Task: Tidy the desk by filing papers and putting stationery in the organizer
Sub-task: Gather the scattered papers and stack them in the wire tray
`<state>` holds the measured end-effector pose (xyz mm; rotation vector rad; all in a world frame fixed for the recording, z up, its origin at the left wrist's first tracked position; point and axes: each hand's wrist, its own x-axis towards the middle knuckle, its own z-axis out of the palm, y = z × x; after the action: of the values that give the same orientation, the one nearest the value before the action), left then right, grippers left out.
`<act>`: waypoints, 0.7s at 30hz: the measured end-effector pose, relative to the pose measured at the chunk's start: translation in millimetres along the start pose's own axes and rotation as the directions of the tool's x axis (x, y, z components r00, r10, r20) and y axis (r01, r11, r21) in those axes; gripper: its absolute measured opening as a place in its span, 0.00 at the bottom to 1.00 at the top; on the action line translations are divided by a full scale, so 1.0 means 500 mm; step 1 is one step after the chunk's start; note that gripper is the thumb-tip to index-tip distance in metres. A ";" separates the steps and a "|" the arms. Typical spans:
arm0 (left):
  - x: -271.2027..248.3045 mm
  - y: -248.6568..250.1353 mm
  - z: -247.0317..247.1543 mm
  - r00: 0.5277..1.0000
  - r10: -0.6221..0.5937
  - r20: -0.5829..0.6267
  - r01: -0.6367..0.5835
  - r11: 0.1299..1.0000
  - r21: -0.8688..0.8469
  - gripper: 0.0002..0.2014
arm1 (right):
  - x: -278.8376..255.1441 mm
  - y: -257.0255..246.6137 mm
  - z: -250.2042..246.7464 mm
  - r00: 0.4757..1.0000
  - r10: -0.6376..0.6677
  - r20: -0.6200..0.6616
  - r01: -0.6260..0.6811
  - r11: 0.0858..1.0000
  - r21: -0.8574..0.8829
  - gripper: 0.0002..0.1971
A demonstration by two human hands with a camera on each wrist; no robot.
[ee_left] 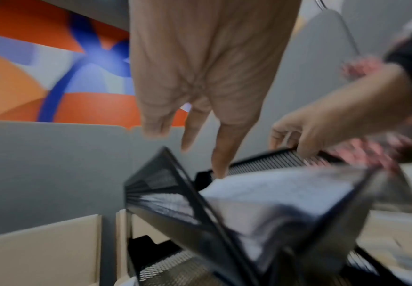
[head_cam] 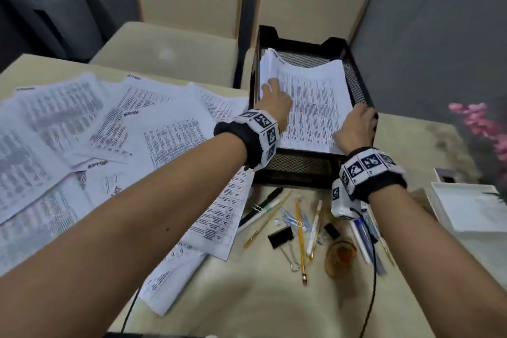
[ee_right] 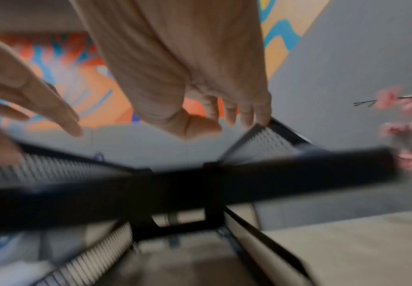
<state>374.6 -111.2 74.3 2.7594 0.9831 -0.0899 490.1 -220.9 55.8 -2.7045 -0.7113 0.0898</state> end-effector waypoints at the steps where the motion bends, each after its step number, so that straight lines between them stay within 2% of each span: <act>1: -0.006 -0.008 -0.002 0.997 0.045 -0.064 -0.044 0.999 0.027 0.18 | -0.007 -0.009 -0.003 0.998 -0.030 -0.046 0.029 0.999 -0.024 0.33; 3: -0.028 -0.046 -0.020 0.973 0.076 -0.218 -0.082 0.996 -0.021 0.18 | -0.030 -0.046 -0.015 0.985 -0.083 -0.151 0.099 0.990 0.101 0.28; 5: -0.057 -0.121 -0.038 0.944 -0.035 -0.329 -0.019 0.987 -0.158 0.21 | -0.075 -0.105 -0.029 0.964 -0.122 -0.235 0.201 0.915 0.349 0.22; 6: -0.073 -0.168 -0.042 0.933 -0.126 -0.337 0.048 0.972 -0.230 0.21 | -0.102 -0.141 -0.028 0.952 -0.159 -0.263 0.266 0.855 0.446 0.21; 8: -0.108 -0.275 -0.029 0.915 -0.310 -0.258 0.220 0.919 -0.326 0.20 | -0.166 -0.212 -0.003 0.921 -0.297 -0.251 0.387 0.759 0.524 0.17; 9: -0.129 -0.330 -0.015 0.900 -0.391 -0.195 0.314 0.890 -0.331 0.20 | -0.198 -0.244 0.027 0.900 -0.393 -0.187 0.430 0.733 0.527 0.14; 11: -0.183 -0.431 0.018 0.860 -0.509 -0.036 0.478 0.828 -0.292 0.20 | -0.252 -0.290 0.111 0.834 -0.548 0.064 0.450 0.742 0.497 0.10; 13: -0.247 -0.511 0.061 0.814 -0.573 0.096 0.577 0.779 -0.247 0.19 | -0.294 -0.311 0.197 0.767 -0.567 0.301 0.435 0.803 0.407 0.08; 14: -0.278 -0.541 0.082 0.793 -0.594 0.136 0.609 0.762 -0.221 0.19 | -0.307 -0.314 0.235 0.733 -0.550 0.401 0.443 0.833 0.332 0.12; 16: -0.334 -0.577 0.120 0.764 -0.615 0.195 0.645 0.735 -0.208 0.20 | -0.325 -0.311 0.293 0.622 -0.498 0.605 0.560 0.822 0.101 0.31; 18: -0.373 -0.582 0.155 0.743 -0.615 0.265 0.668 0.710 -0.224 0.19 | -0.338 -0.307 0.326 0.512 -0.458 0.726 0.734 0.672 -0.094 0.49; 19: -0.389 -0.586 0.176 0.728 -0.617 0.297 0.682 0.695 -0.228 0.19 | -0.349 -0.312 0.344 0.483 -0.464 0.742 0.784 0.607 -0.130 0.52; 21: -0.385 -0.556 0.208 0.722 -0.598 0.348 0.684 0.692 -0.232 0.25 | -0.342 -0.306 0.353 0.476 -0.518 0.711 0.813 0.568 -0.130 0.51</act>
<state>51.5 -42.9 -52.0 1.9045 1.6686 -0.3252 243.7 -124.9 -62.1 -2.4888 -2.2636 0.6976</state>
